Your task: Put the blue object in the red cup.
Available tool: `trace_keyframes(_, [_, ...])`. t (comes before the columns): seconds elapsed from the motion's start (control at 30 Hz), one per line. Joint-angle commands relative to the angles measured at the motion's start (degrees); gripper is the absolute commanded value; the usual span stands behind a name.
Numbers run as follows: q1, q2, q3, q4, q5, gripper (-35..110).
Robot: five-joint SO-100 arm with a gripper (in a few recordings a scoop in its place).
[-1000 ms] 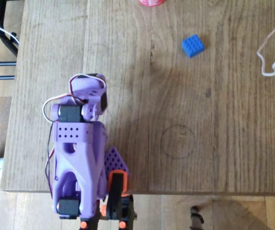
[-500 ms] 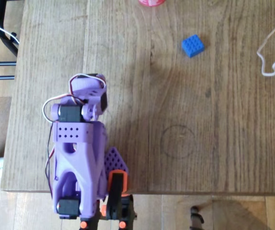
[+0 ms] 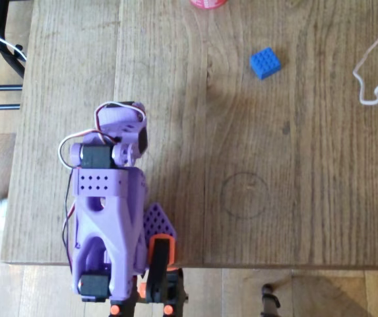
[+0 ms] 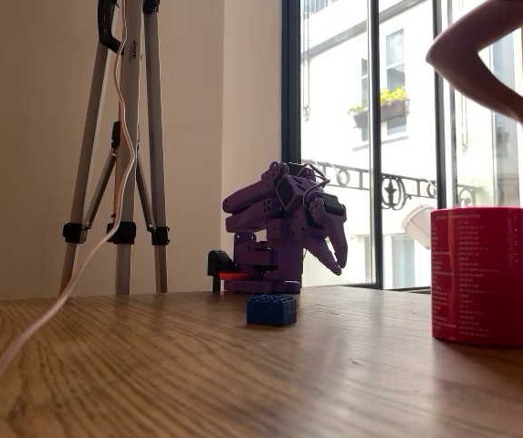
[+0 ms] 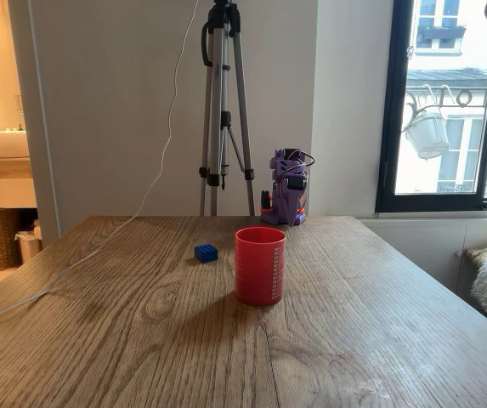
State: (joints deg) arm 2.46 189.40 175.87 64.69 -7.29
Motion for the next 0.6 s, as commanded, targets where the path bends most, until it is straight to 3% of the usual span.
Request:
trace_keyframes(0.0, [0.09,-0.26,-1.05,-0.26,-0.18,1])
trace_keyframes(0.57, [-2.9,-0.26,-1.05,-0.09,-3.43,2])
